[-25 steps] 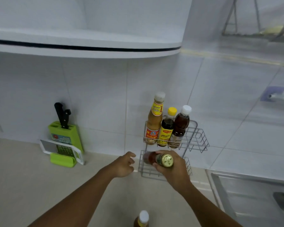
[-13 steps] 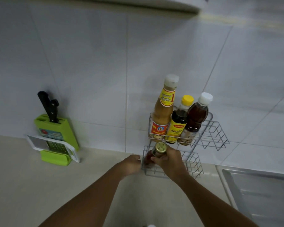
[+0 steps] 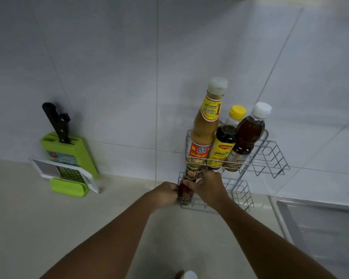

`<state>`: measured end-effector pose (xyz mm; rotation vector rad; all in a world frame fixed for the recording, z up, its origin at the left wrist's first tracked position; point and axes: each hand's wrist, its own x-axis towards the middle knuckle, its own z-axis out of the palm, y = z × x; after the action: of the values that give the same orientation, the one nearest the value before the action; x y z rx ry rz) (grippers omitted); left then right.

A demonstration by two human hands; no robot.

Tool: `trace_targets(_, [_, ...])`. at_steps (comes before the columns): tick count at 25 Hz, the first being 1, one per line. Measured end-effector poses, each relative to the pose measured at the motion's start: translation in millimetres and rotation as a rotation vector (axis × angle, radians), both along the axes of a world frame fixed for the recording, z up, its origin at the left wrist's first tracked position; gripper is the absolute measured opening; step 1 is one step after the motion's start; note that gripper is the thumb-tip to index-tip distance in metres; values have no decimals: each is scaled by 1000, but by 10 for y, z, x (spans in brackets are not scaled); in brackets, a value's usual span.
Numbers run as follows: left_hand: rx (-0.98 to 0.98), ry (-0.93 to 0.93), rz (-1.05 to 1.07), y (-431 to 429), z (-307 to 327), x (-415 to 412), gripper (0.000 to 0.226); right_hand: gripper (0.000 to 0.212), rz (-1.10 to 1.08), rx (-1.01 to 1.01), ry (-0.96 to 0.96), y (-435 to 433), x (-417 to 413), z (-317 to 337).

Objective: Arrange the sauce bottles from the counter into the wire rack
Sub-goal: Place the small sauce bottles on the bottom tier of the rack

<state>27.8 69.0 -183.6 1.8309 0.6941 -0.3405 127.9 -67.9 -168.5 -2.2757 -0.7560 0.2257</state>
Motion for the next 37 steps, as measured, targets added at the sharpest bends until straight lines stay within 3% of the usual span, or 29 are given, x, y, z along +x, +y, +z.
trace_targets(4, [-6, 8, 28, 42, 95, -113, 33, 56, 12, 16, 95, -54, -71, -1])
trace_targets(7, [35, 19, 12, 114, 231, -321, 51, 61, 15, 12, 176, -131, -137, 106])
trace_targets(11, [67, 6, -17, 178, 401, -672, 49, 65, -45, 16, 172, -262, -331, 312])
trace_targets(14, [78, 5, -50, 110, 600, -938, 49, 38, -43, 82, 130, -449, -642, 518])
trace_targets(16, [99, 14, -81, -18, 760, -1136, 49, 23, 47, 27, 205, -642, -918, 687])
trace_targets(20, [155, 68, -167, -373, 964, -1435, 49, 74, 421, -401, 290, -1020, -1488, 738])
trace_targets(22, [190, 81, -255, -530, 996, -1510, 49, 70, 483, -461, 218, -1103, -1681, 646])
trace_targets(25, [284, 20, -337, -718, 1010, -1604, 52, 31, 456, -351, 10, -1166, -1829, 557])
trace_targets(27, [320, -19, -328, -772, 1020, -1637, 58, 22, 421, -279, -45, -1218, -1835, 572])
trace_targets(30, [275, -62, -373, -841, 1029, -1678, 78, 20, 300, -107, 59, -1321, -1781, 782])
trace_targets(33, [179, -267, -287, -998, 1126, -1745, 102, 20, 207, 132, 215, -1354, -1647, 1247])
trace_targets(35, [131, -438, -173, -1081, 1251, -1715, 85, 24, 175, 263, 286, -1356, -1561, 1631])
trace_targets(37, [25, -527, -153, -1121, 1451, -1614, 52, 31, 158, 288, 136, -1385, -1490, 1970])
